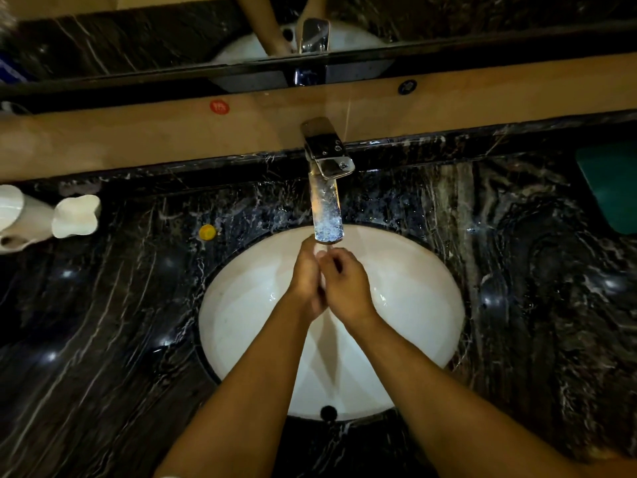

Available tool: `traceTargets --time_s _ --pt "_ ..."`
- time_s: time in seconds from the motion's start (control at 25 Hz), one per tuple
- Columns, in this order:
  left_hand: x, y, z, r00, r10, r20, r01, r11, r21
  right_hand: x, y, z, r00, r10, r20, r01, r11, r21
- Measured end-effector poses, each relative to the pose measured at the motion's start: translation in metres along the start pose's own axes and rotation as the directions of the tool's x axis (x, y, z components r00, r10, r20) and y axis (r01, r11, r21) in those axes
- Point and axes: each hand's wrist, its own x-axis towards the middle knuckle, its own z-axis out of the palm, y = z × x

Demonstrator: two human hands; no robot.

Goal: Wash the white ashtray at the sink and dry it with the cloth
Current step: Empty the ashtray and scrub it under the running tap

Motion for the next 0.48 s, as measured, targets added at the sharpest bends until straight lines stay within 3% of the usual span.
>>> traceTargets --time_s 0.12,0.24,0.36,0.48 --pt "-0.001 -0.007 0.001 1.000 -0.006 -0.017 0.007 0.997 0.083 0.010 -0.018 0.005 0.983 0.144 -0.111 -0.150 0.988 -0.047" --pt "0.003 -0.005 -0.005 0.994 -0.003 -0.113 0.012 0.997 0.078 0.015 -0.019 0.001 0.977 0.208 0.047 -0.211 0.974 0.085" --pt "0.006 -0.002 -0.012 0.985 0.020 -0.169 -0.004 0.996 0.093 0.000 -0.007 -0.006 0.974 0.155 0.163 -0.192 0.950 0.245" --pt "0.002 -0.013 -0.005 0.977 0.132 -0.168 -0.081 0.956 0.283 -0.001 -0.010 -0.005 0.962 0.268 0.049 -0.273 0.938 0.215"
